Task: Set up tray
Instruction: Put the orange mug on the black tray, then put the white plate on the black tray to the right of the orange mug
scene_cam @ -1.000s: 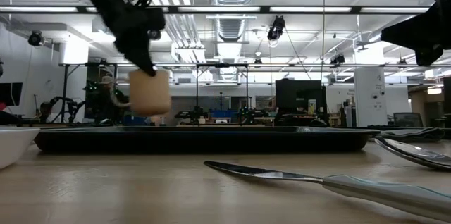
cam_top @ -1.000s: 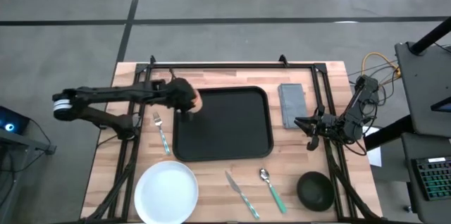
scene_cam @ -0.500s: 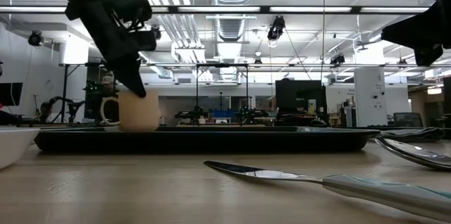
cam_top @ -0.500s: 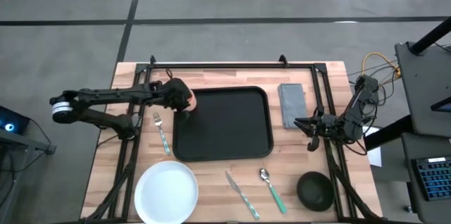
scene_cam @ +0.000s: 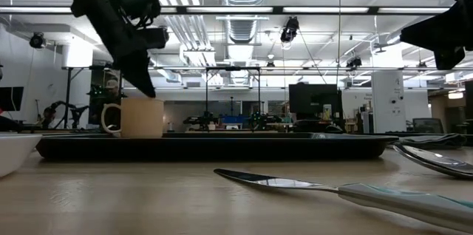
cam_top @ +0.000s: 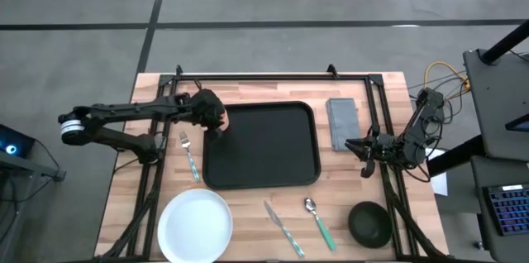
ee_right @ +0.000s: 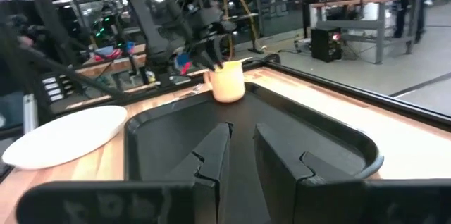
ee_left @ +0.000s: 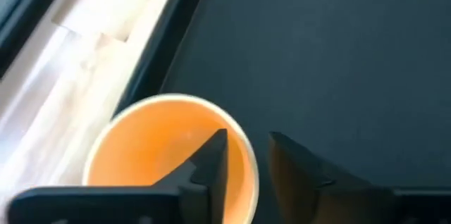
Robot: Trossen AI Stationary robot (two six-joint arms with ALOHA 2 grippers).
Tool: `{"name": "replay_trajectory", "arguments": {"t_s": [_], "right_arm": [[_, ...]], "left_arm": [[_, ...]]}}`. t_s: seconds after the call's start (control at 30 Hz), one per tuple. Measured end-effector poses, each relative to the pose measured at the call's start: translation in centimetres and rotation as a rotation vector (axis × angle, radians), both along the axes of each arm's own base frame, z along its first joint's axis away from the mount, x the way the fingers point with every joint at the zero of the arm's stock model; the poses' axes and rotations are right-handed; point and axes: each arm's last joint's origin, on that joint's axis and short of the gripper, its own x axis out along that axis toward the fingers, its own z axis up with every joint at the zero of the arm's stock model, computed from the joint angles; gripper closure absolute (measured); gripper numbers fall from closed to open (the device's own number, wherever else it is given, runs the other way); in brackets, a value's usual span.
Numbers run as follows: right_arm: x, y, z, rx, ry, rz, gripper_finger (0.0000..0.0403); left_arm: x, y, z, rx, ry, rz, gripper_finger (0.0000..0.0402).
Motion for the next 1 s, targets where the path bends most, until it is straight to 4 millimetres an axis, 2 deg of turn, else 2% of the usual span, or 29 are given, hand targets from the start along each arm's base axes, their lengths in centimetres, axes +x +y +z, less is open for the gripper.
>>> {"name": "replay_trajectory", "arguments": {"t_s": [0.1, 0.2, 0.27, 0.37, 0.5, 0.67, 0.8, 1.0], "right_arm": [[0.0, 0.0, 0.0, -0.007, 0.002, 0.005, 0.0344], [0.0, 0.0, 0.0, -0.015, 0.005, 0.006, 0.0344], [0.0, 0.0, 0.0, -0.022, 0.007, 0.006, 0.0344], [0.0, 0.0, 0.0, -0.038, 0.012, 0.006, 0.0344], [0.0, 0.0, 0.0, -0.041, 0.013, 0.006, 0.0344], [0.0, 0.0, 0.0, -0.038, 0.013, 0.009, 0.0344], [0.0, 0.0, 0.0, -0.037, 0.012, 0.009, 0.0344], [0.0, 0.0, 0.0, -0.034, 0.012, 0.009, 0.0344]], "left_arm": [[0.2, -0.2, 1.9, -0.013, 0.018, -0.001, 0.0284], [0.6, -1.7, 3.5, -0.042, 0.037, -0.048, 0.0264], [1.1, -3.7, 4.6, -0.048, 0.028, -0.137, 0.0260], [1.6, -8.1, 5.5, -0.032, 0.039, -0.361, 0.0259], [0.6, -13.9, 4.4, 0.040, 0.114, -0.685, 0.0258], [0.3, -18.9, 3.1, 0.060, 0.075, -0.890, 0.0258], [1.5, -20.7, 2.1, 0.073, 0.104, -0.942, 0.0258], [3.4, -21.8, -1.9, 0.113, 0.277, -1.015, 0.0258]]}}
